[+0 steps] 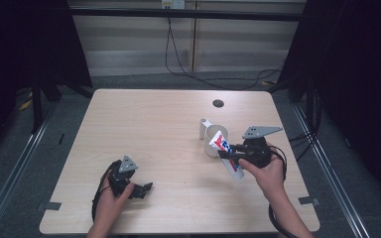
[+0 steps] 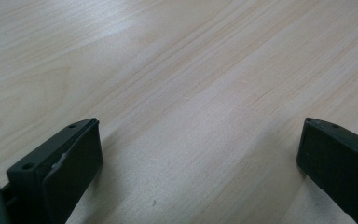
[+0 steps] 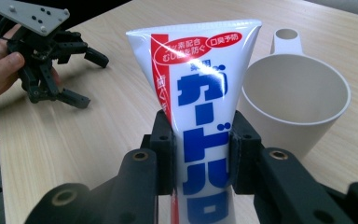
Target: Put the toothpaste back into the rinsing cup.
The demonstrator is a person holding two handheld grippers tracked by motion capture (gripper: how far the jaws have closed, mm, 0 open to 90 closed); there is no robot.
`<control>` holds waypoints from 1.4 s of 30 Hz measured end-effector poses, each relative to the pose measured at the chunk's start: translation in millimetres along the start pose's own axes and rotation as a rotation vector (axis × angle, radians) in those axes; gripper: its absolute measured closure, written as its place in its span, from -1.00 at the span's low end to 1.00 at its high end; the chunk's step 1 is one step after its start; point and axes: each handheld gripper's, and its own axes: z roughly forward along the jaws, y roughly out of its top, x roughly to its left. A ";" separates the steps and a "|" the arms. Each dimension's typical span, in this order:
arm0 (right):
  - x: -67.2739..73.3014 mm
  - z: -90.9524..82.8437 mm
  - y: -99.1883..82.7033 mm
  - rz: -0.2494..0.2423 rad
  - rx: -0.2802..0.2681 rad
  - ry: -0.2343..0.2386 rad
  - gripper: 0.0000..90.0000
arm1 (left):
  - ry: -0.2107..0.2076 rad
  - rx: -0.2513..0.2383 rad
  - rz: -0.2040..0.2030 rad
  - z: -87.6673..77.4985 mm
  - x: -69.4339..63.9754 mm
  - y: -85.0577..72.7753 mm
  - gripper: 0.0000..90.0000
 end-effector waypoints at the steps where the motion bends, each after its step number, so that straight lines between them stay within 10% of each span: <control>1: 0.1 0.0 0.9 -0.003 0.000 0.000 0.53 | 0.000 -0.001 0.000 0.1 0.0 0.0 -1.00; 42: -10.0 -7.0 36.2 0.054 -0.155 -0.052 0.52 | -0.001 0.000 -0.002 0.1 -0.1 0.0 -1.00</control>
